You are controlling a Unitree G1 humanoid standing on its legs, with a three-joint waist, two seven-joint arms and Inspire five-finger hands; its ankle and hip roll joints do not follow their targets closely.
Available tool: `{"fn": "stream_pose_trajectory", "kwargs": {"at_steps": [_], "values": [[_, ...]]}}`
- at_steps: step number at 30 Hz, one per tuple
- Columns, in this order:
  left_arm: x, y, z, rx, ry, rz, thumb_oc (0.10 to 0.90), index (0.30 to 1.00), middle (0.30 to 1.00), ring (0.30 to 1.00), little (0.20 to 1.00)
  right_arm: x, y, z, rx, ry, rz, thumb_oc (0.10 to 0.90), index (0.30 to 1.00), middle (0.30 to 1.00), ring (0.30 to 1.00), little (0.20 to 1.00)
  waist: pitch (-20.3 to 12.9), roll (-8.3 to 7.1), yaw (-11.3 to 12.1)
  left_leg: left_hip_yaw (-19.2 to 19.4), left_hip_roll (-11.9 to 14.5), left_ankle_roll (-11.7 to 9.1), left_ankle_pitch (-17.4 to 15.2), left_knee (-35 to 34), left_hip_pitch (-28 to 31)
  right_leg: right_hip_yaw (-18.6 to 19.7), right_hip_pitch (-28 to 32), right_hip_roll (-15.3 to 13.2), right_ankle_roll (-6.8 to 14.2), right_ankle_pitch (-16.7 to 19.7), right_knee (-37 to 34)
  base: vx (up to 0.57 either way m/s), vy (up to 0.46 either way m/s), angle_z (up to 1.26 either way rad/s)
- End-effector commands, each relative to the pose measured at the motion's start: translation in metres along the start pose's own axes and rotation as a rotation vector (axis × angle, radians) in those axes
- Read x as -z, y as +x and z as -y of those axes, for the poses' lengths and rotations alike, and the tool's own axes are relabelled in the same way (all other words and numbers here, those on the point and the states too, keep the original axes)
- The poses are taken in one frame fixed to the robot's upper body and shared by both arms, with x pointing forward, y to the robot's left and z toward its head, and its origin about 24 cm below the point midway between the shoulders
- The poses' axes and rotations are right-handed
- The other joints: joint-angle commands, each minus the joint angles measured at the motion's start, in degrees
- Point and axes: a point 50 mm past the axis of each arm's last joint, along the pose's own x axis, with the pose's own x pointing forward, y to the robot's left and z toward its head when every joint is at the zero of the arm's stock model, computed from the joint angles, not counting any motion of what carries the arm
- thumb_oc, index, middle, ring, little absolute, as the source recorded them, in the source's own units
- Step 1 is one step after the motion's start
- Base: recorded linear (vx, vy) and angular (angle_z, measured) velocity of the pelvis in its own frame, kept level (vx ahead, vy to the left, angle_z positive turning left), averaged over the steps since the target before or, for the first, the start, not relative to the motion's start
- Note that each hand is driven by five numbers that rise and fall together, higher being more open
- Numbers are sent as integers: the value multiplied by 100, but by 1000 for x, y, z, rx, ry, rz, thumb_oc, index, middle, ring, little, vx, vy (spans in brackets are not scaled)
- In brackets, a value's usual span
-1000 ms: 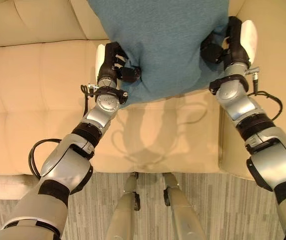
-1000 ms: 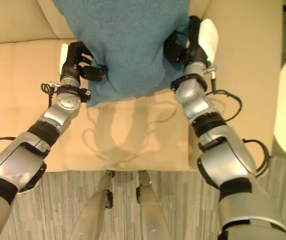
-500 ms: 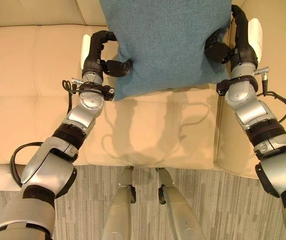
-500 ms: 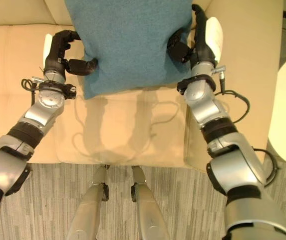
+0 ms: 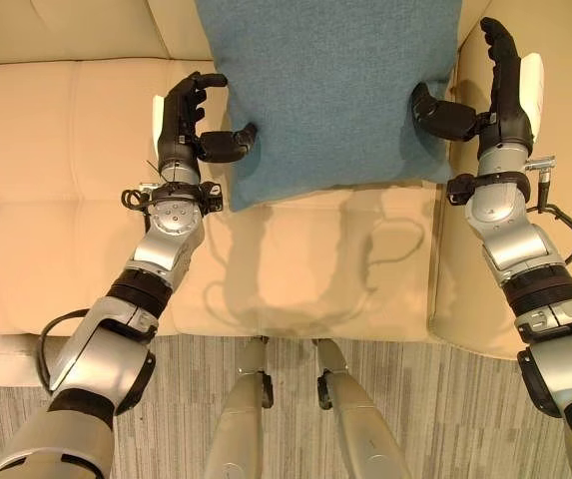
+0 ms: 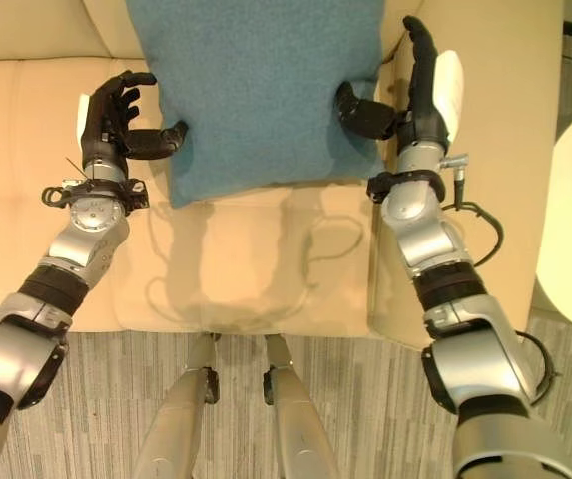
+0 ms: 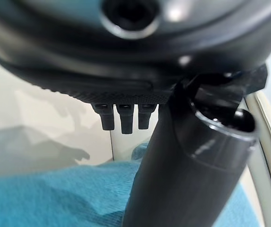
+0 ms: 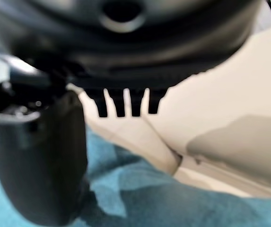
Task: Pick up all the scattered cushions and arrange them neatly on the sofa.
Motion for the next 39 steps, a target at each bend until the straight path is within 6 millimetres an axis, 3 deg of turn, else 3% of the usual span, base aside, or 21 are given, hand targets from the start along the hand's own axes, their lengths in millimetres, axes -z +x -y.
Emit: {"fn": "stream_pose_trajectory", "kwargs": {"at_steps": [1, 7, 8, 12, 14, 22, 28, 31, 33, 39], "values": [[-26, 8, -1, -59, -168, 136, 800, 900, 900, 900, 900, -38, 0, -3, 34, 137, 177, 800, 900, 900, 900, 900, -814, -98, -83, 141, -410, 29, -868, 1, 98, 88, 133, 43, 455, -871, 25, 8, -6, -5], [-38, 17, 9, 7, -156, 131, 800, 900, 900, 900, 900, -62, -3, -10, 22, 231, 251, 800, 900, 900, 900, 900, -757, -15, -252, 240, -406, 45, -860, 1, 42, 143, 92, -10, 452, -852, 25, 17, 4, -8], [-37, 15, 16, 44, -152, 127, 400, 300, 300, 300, 300, -67, -6, -9, 17, 239, 277, 800, 900, 900, 900, 900, -721, 51, -300, 292, -417, 51, -885, 1, 59, 160, 96, -50, 438, -861, 25, 42, 40, -5], [-38, 13, 29, 99, -173, 128, 400, 300, 300, 300, 300, -76, -9, -8, 17, 252, 319, 800, 900, 900, 900, 900, -666, 172, -364, 376, -426, 66, -911, 1, 69, 224, 76, -86, 426, -857, 38, 20, 42, -5], [-40, 11, 34, 124, -177, 133, 400, 300, 300, 300, 300, -83, -11, -7, 15, 266, 357, 800, 900, 900, 900, 900, -605, 311, -427, 461, -442, 97, -941, 1, 87, 277, 53, -99, 435, -862, 60, 20, 59, -2], [-54, 7, 37, 141, -169, 217, 400, 300, 300, 300, 300, -82, -19, -8, -17, 254, 383, 800, 900, 900, 900, 900, -548, 539, -489, 601, -415, 161, -999, 1, 226, 415, 115, -110, 443, -911, 137, 21, 28, -12], [-80, 3, 32, 133, -81, 373, 400, 300, 300, 300, 300, -67, -25, -4, -19, 252, 356, 800, 900, 900, 900, 900, -591, 595, -516, 595, -421, 176, -1048, 1, 359, 445, 208, -126, 435, -949, 180, 23, 3, -10], [-116, -6, 24, 63, -48, 586, 400, 300, 300, 300, 300, -56, -37, 1, -9, 281, 360, 800, 900, 900, 900, 900, -623, 586, -535, 572, -422, 177, -1075, 1, 407, 440, 229, -134, 429, -993, 233, 6, -6, -6], [-125, -7, 22, 10, -6, 643, 400, 300, 300, 300, 300, -53, -40, 3, 8, 296, 364, 800, 900, 900, 900, 900, -640, 556, -540, 538, -425, 166, -1079, 1, 395, 420, 219, -131, 429, -987, 215, -1, -6, -2], [-114, 0, 21, -9, 99, 592, 400, 300, 300, 300, 300, -54, -37, 2, 22, 302, 355, 800, 900, 900, 900, 900, -635, 460, -506, 500, -402, 139, -1025, 1, 322, 362, 162, -106, 419, -926, 174, 0, 0, 0]]}}
